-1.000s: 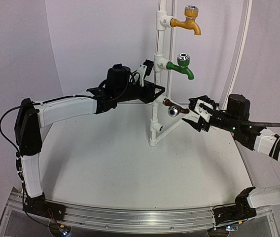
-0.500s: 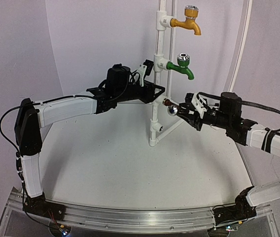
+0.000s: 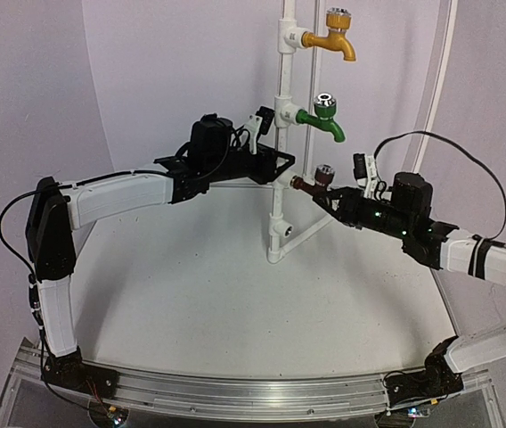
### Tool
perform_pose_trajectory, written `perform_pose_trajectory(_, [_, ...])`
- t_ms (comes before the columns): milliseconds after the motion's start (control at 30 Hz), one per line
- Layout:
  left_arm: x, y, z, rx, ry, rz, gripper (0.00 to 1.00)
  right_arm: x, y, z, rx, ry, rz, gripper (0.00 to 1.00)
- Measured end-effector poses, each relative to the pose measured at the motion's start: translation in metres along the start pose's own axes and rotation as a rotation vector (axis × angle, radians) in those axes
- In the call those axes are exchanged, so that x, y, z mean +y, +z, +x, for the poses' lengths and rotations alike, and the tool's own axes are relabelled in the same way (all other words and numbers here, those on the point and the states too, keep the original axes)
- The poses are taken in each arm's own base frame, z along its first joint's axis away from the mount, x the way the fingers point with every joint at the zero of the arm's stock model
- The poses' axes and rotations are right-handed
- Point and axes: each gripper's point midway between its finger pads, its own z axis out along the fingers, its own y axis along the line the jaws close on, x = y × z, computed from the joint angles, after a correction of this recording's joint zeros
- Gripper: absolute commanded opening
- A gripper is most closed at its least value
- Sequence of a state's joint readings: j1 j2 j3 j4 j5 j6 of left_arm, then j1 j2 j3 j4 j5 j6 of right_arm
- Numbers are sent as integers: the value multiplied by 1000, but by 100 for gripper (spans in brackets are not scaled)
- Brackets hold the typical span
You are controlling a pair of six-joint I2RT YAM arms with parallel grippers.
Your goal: Install the water faucets
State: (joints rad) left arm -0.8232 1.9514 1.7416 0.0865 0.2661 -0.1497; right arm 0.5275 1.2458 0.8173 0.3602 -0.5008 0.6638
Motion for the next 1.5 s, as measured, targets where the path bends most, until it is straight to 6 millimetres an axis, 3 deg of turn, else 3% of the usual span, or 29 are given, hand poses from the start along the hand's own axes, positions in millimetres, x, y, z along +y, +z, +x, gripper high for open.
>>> perform_pose_trajectory(67, [0,0,0,-1,3,-6,0,0,-1,0,-2,346,-2,3])
perform_pose_trajectory(133, [-1,1,0,-1,1,-8,0,3,-2,-1,-1,627,-16,21])
perform_pose_trajectory(200, [-1,1,0,-2,0,-10,0,4,-3,-4,-12,801,-31,44])
perform_pose_trajectory(300, [-2,1,1,0,3,-10,0,-5,-10,-9,-74,952,-14,74])
perform_pose_trajectory(433, [-2,1,1,0,3,-11,0,-24,-35,-26,-237,918,30,90])
perform_pose_trajectory(533, [-2,1,1,1,3,-10,0,-28,-52,-28,-291,727,67,93])
perform_pose_trajectory(633, [-2,1,1,1,3,-10,0,-24,-61,-27,-272,371,122,90])
perform_pose_trajectory(867, [-2,1,1,1,3,-10,0,-4,-57,-11,-54,-605,131,96])
perform_pose_trajectory(1033, [-2,1,1,1,2,-9,0,12,-55,-9,-7,-1105,63,96])
perform_pose_trajectory(1267, [-2,1,1,2,2,-8,0,19,-38,-20,-12,-1453,26,86])
perform_pose_trajectory(1400, [-2,1,1,2,2,-8,0,10,-27,-13,26,-1507,4,85])
perform_pose_trajectory(1500, [-3,1,1,2,2,-7,0,4,-19,-9,45,-1527,-4,75])
